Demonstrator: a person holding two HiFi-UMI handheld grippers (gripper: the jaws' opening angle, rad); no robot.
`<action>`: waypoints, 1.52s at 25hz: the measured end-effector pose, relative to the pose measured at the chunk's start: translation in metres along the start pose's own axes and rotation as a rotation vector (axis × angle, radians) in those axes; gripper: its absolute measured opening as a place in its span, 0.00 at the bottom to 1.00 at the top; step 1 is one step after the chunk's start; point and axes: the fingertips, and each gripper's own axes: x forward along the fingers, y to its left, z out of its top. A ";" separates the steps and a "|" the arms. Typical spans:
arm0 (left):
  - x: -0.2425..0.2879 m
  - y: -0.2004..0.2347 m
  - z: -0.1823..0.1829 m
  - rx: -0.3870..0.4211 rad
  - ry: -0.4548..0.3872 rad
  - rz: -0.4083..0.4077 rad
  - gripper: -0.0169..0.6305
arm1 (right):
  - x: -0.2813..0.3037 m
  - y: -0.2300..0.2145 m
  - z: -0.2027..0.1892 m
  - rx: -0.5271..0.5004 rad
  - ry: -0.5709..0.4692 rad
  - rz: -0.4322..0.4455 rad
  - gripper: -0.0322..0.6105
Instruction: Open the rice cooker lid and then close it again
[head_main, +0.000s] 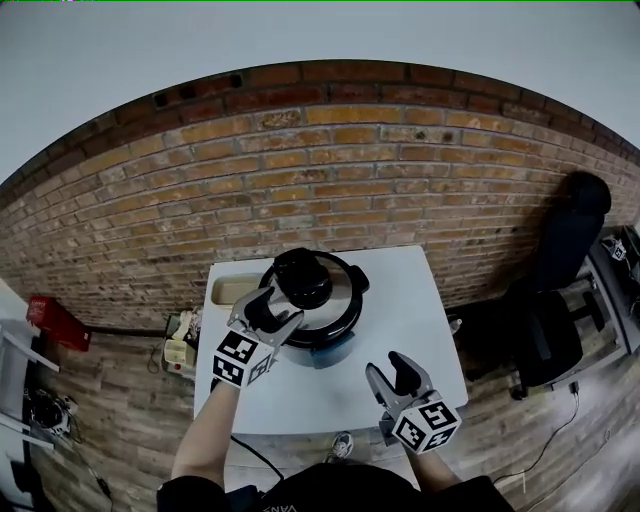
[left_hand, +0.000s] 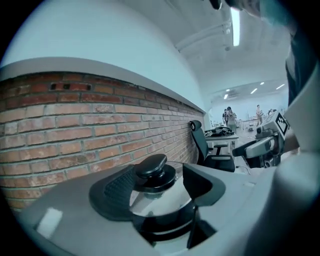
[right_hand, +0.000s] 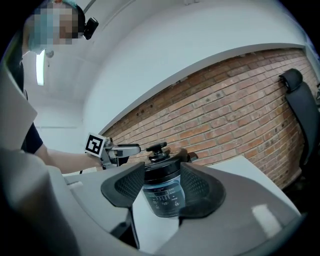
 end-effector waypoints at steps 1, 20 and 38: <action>-0.012 -0.005 0.000 -0.006 -0.009 0.014 0.46 | -0.004 0.006 0.000 -0.005 0.000 0.008 0.38; -0.231 -0.151 -0.029 -0.084 -0.102 0.257 0.46 | -0.127 0.103 -0.039 -0.083 0.054 0.144 0.38; -0.246 -0.248 -0.031 -0.116 -0.067 0.451 0.12 | -0.161 0.088 -0.035 -0.182 0.159 0.340 0.26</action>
